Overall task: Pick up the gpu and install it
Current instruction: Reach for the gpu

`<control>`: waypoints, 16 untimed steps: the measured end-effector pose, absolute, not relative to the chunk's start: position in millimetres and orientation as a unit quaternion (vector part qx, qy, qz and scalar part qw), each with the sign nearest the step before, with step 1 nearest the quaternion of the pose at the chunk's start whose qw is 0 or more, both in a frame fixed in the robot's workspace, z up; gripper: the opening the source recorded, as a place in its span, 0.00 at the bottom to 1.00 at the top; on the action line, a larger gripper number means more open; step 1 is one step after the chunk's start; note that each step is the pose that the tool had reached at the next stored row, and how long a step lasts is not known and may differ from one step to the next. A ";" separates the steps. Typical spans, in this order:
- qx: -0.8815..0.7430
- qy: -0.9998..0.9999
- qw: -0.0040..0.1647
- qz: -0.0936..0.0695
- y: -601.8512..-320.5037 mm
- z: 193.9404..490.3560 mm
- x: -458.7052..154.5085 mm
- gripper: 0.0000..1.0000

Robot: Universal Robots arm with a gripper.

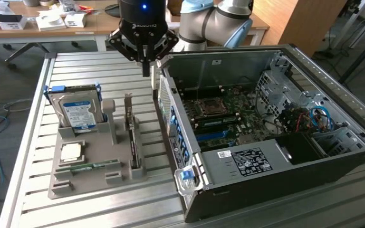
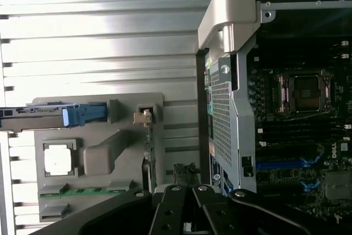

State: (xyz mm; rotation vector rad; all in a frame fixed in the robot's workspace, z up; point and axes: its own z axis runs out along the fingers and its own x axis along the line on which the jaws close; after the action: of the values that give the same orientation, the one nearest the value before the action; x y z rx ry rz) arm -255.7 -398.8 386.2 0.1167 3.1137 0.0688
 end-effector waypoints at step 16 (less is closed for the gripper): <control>0.037 0.999 0.013 0.022 -398.8 385.0 -280.2 0.11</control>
State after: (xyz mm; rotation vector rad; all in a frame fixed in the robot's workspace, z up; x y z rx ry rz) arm -280.2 -398.8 385.0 0.1165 3.1136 0.0689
